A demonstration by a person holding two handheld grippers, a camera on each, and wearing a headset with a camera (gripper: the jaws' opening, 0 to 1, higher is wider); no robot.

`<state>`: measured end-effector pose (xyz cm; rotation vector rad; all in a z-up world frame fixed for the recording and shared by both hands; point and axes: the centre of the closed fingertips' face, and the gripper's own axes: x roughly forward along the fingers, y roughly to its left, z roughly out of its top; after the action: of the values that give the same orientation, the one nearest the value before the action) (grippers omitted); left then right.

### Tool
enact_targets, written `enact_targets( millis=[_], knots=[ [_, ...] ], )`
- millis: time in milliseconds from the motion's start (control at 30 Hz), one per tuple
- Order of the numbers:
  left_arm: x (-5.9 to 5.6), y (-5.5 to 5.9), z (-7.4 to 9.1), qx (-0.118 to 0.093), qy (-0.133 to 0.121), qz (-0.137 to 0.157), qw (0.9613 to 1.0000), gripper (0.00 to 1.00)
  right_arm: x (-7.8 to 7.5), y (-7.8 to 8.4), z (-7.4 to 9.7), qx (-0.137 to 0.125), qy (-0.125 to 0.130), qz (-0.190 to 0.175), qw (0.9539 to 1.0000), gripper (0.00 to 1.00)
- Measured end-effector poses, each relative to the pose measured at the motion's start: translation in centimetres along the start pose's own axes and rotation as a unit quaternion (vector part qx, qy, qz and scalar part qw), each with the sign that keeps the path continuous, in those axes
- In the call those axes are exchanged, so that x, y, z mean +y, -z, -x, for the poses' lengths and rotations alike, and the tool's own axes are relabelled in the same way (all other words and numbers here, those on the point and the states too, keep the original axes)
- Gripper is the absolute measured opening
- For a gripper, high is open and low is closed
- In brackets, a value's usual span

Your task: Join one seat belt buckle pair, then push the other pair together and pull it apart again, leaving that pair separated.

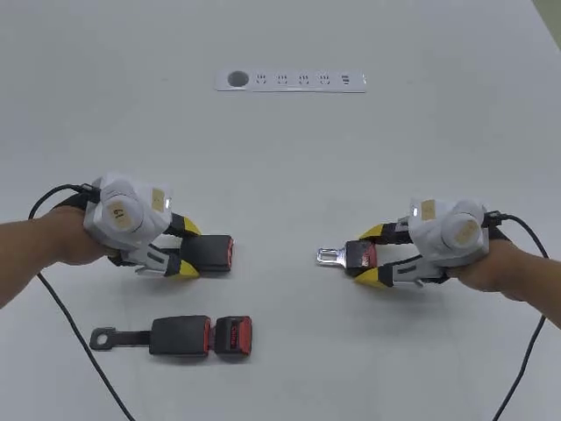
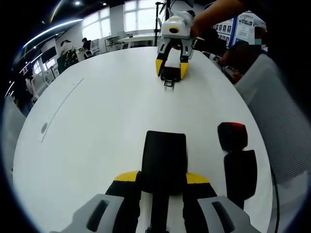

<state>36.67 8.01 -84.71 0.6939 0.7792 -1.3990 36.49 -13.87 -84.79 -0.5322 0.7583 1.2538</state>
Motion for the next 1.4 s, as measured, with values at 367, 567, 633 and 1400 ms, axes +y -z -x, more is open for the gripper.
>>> enact_targets(
  millis=[367, 567, 633, 1400],
  knots=[
    [-0.3, -0.5, 0.0, 0.017, -0.007, 0.026, 0.9995, 0.42, -0.3, -1.4, 0.3, -0.035, 0.052, -0.026, 0.9977, 0.55],
    [1.6, -2.7, 1.8, -0.051, -0.089, 0.107, 0.989, 0.7, -2.4, -2.3, 1.9, -0.077, 0.149, -0.1, 0.9807, 0.82],
    [1.9, -3.2, 2.4, -0.074, -0.115, 0.137, 0.981, 0.81, -2.8, -3.0, 2.6, -0.103, 0.187, -0.13, 0.9684, 0.86],
    [-5.9, -2.3, 9.2, -0.174, -0.193, 0.225, 0.9391, 0.97, 4.1, -6.2, 4.2, -0.138, 0.251, -0.121, 0.9505, 1.0]
  ],
)
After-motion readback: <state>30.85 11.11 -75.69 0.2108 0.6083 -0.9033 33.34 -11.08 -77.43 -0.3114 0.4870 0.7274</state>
